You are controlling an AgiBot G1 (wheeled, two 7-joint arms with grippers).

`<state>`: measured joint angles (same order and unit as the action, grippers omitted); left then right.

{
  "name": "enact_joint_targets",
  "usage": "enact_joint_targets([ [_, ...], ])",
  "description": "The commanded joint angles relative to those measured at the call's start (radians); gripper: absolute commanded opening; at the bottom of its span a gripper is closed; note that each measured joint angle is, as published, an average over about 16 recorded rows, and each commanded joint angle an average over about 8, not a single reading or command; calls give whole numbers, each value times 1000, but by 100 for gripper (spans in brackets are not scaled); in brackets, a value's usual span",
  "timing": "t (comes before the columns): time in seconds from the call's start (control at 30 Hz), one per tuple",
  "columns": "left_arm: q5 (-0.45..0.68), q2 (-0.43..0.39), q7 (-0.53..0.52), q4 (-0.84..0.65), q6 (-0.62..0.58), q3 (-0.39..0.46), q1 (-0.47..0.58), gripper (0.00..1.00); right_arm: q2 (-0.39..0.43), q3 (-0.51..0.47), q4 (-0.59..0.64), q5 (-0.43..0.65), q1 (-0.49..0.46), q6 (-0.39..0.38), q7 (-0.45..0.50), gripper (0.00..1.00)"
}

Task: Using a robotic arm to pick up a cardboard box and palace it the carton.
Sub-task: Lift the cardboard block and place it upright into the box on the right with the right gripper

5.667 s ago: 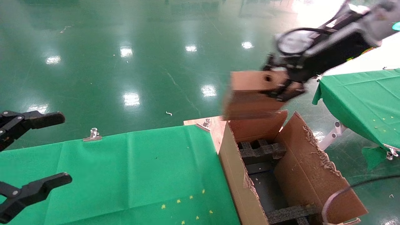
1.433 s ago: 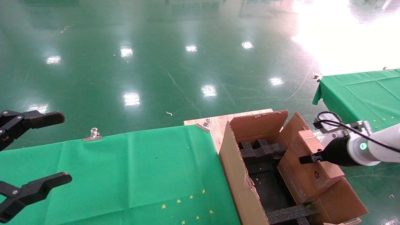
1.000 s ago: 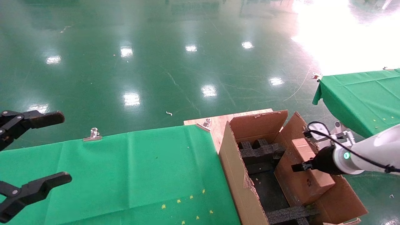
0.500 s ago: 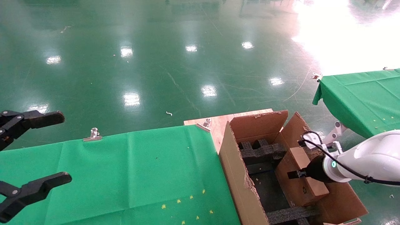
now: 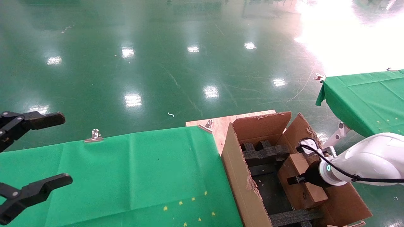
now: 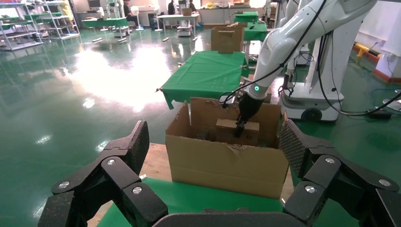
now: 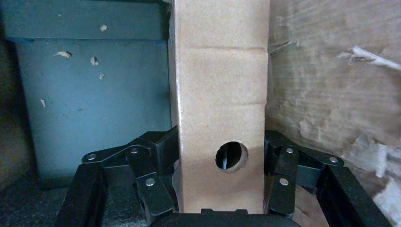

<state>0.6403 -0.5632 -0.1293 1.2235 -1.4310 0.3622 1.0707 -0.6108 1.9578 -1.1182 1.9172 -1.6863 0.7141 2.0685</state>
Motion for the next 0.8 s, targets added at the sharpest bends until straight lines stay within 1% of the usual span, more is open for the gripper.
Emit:
enact_joint_targets([
  [0.03, 0, 0, 0, 0, 0, 0, 0, 100, -12, 1, 22, -17, 9, -3, -19, 0],
  [0.1, 0, 0, 0, 0, 0, 0, 0, 100, -18, 1, 35, -27, 12, -5, -32, 1],
  [0.13, 0, 0, 0, 0, 0, 0, 0, 100, -21, 1, 43, -33, 14, -6, -40, 6],
  [0.33, 0, 0, 0, 0, 0, 0, 0, 100, -33, 0, 66, -52, 21, -9, -64, 81],
  [0.37, 0, 0, 0, 0, 0, 0, 0, 100, -34, 0, 69, -54, 21, -10, -66, 93],
  [0.4, 0, 0, 0, 0, 0, 0, 0, 100, -34, 0, 68, -55, 21, -10, -65, 100],
  [0.8, 0, 0, 0, 0, 0, 0, 0, 100, -27, -1, 59, -48, 15, -7, -57, 100],
])
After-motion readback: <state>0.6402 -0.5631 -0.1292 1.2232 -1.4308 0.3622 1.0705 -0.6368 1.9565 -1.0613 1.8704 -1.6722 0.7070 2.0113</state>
